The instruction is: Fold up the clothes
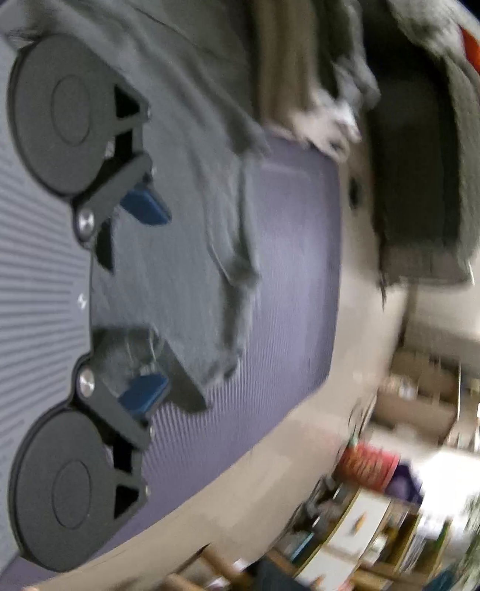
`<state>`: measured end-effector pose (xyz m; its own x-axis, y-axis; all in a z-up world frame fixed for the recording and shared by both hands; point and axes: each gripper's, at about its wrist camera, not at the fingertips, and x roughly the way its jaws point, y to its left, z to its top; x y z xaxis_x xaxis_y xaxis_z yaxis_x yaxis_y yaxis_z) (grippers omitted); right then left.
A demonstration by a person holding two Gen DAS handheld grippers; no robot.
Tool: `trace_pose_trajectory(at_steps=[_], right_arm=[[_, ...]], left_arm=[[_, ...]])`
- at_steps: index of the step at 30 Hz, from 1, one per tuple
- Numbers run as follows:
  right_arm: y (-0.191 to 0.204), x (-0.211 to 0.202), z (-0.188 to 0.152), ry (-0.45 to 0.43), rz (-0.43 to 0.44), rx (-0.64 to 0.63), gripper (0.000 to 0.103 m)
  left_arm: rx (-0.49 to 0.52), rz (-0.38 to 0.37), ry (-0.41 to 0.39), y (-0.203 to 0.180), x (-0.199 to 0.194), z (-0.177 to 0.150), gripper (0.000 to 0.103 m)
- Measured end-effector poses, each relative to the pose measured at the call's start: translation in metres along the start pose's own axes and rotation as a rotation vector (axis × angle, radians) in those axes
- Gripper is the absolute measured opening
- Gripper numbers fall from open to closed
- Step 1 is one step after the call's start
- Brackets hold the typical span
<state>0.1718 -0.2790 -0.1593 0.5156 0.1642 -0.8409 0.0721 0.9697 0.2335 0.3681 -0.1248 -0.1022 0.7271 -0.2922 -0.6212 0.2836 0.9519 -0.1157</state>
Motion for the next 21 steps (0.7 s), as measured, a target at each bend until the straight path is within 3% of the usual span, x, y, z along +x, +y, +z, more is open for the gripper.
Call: trace_pose_trajectory(at_steps=[5,11,13,16,18,19,20,21], right_arm=[[-0.002,0.006,0.002,0.002,-0.008,-0.025,0.058],[0.001,0.013,0.001,-0.001,-0.019,-0.074,0.058],[0.001,0.021,0.002,0.012,-0.031,-0.083,0.058],[-0.002,0.023,0.001,0.028,-0.032,-0.071,0.058],[-0.003,0.025,0.001,0.027,-0.023,-0.06,0.058],[-0.003,0.025,0.0,0.028,-0.019,-0.058,0.059],[-0.003,0.025,0.0,0.03,-0.018,-0.059,0.059],[-0.003,0.024,0.0,0.031,-0.02,-0.062,0.059]], left_arm=[[0.22,-0.025,0.003,-0.041,0.027,0.005,0.094],[0.276,-0.002,0.025,-0.051,0.053,0.003,0.092],[0.231,0.016,0.023,-0.043,0.055,0.002,0.083],[0.139,0.033,0.026,-0.026,0.058,0.002,0.061],[0.096,0.038,0.029,-0.018,0.06,0.003,0.027],[0.055,0.042,0.037,-0.009,0.061,0.002,0.018],[0.015,0.047,0.04,-0.002,0.061,0.002,0.001],[-0.017,0.061,0.03,0.004,0.059,0.001,0.0]])
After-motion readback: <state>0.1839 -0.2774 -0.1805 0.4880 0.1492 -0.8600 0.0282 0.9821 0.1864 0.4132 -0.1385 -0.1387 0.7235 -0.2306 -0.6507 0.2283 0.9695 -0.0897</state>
